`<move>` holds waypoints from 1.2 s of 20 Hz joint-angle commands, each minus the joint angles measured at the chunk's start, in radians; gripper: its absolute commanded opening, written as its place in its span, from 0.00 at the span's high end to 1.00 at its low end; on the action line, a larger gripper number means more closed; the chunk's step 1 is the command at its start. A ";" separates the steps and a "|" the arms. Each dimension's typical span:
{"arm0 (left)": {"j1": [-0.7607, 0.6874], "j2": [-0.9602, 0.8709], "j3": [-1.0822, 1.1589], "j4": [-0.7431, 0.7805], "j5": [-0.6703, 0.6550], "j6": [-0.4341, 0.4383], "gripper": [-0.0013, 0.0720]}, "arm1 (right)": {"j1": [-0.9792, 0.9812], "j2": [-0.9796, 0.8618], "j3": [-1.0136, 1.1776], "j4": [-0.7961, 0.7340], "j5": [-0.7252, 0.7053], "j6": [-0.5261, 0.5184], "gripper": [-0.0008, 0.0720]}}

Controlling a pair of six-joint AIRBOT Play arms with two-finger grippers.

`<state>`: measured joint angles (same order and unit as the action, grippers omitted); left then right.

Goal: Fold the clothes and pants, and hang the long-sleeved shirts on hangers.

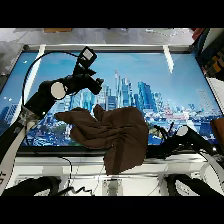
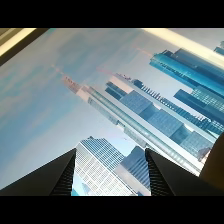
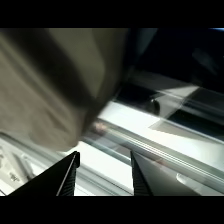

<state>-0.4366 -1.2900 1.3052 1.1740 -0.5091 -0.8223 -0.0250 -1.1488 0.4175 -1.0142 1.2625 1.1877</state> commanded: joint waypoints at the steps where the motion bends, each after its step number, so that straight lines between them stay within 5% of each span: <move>1: 0.000 0.001 0.000 0.000 0.000 0.000 0.34 | 0.072 -0.026 -0.001 0.022 -0.092 -0.034 0.49; 9: 0.000 0.001 0.000 0.000 0.000 0.000 0.34 | 0.163 -0.026 0.000 0.140 -0.158 -0.072 0.50; 13: 0.000 0.001 0.000 0.000 0.000 0.000 0.34 | 0.163 -0.024 0.010 0.181 -0.208 -0.075 0.96; 20: 0.000 0.001 0.000 0.000 0.000 0.000 0.34 | 0.162 -0.023 0.304 0.075 -0.200 -0.057 0.97; 24: 0.000 0.001 0.000 0.000 0.000 0.000 0.34 | 0.162 -0.023 0.547 -0.219 -0.164 0.089 0.97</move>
<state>-0.4366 -1.2900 1.3052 1.1740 -0.5091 -0.8223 0.1360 -1.1721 0.8089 -1.0286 1.0740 1.1816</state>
